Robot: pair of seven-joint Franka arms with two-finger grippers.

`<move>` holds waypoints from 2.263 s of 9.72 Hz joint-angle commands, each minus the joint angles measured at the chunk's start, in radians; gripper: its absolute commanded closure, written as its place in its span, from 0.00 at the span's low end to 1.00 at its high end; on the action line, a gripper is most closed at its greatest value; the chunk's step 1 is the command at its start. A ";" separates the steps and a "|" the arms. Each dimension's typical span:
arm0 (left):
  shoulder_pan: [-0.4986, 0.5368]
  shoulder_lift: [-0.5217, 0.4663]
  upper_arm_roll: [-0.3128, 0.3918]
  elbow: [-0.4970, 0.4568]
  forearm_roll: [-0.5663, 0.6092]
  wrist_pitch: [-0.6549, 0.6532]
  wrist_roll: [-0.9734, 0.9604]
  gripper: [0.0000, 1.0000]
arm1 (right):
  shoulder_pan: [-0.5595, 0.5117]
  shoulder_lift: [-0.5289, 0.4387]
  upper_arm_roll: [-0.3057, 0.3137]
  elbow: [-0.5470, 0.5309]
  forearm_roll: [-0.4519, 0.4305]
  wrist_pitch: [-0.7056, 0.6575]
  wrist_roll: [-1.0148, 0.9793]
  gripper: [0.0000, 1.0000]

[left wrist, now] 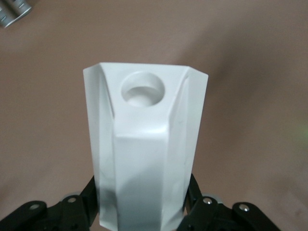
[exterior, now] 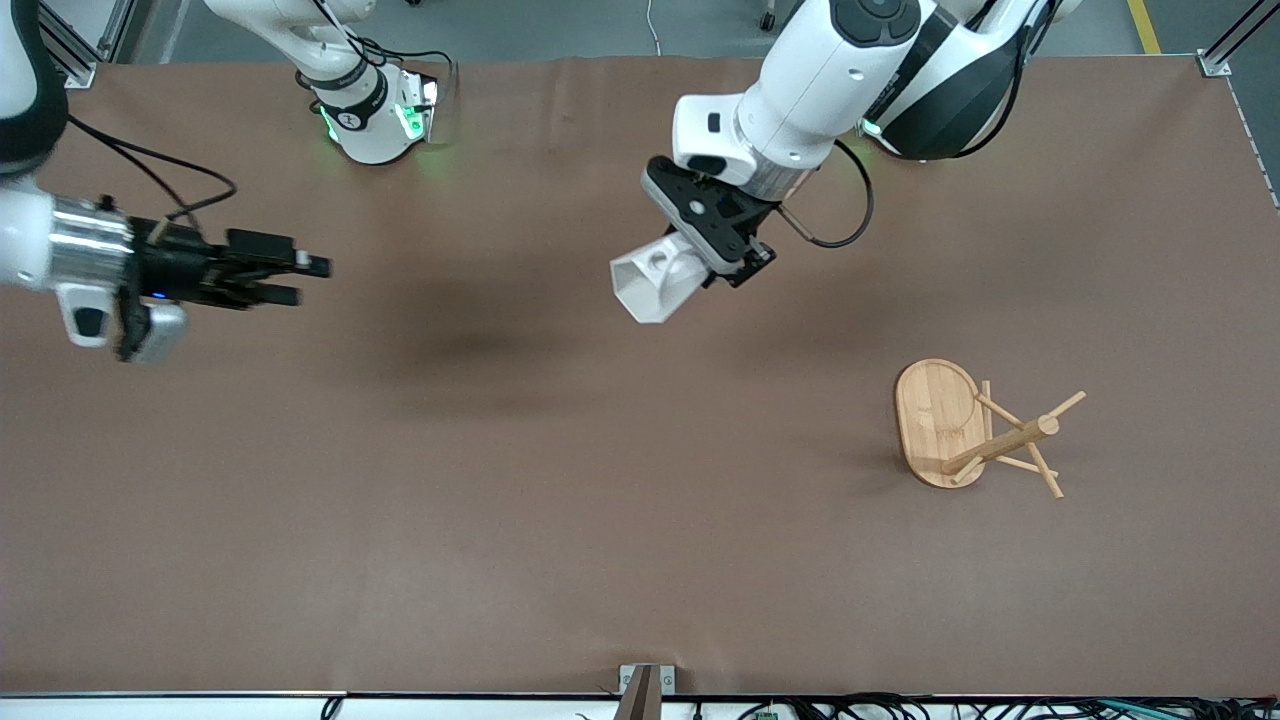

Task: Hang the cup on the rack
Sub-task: 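Carry the cup with the left gripper to the wooden rack while the right gripper retracts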

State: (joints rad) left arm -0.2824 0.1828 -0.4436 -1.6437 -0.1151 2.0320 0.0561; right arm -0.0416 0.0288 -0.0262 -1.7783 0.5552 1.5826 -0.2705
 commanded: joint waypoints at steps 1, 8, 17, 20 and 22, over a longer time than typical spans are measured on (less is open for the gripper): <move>0.003 0.020 -0.004 -0.018 0.061 -0.054 -0.198 0.74 | 0.000 -0.032 -0.026 0.084 -0.253 -0.003 0.014 0.00; 0.184 -0.002 -0.007 -0.114 0.138 -0.104 -0.574 0.74 | 0.017 -0.026 -0.053 0.315 -0.558 -0.050 0.117 0.00; 0.341 0.029 -0.009 -0.197 0.152 -0.043 -0.254 0.76 | 0.014 -0.046 -0.069 0.287 -0.567 -0.082 0.192 0.00; 0.403 0.047 -0.009 -0.225 0.152 0.040 -0.145 0.76 | 0.028 -0.046 -0.064 0.284 -0.567 -0.093 0.281 0.00; 0.419 0.049 -0.009 -0.226 0.152 0.043 -0.130 0.76 | 0.028 -0.046 -0.064 0.280 -0.564 -0.093 0.281 0.00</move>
State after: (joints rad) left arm 0.1259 0.2245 -0.4424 -1.8423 0.0187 2.0557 -0.0850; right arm -0.0221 -0.0027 -0.0896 -1.4794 0.0086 1.4914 -0.0105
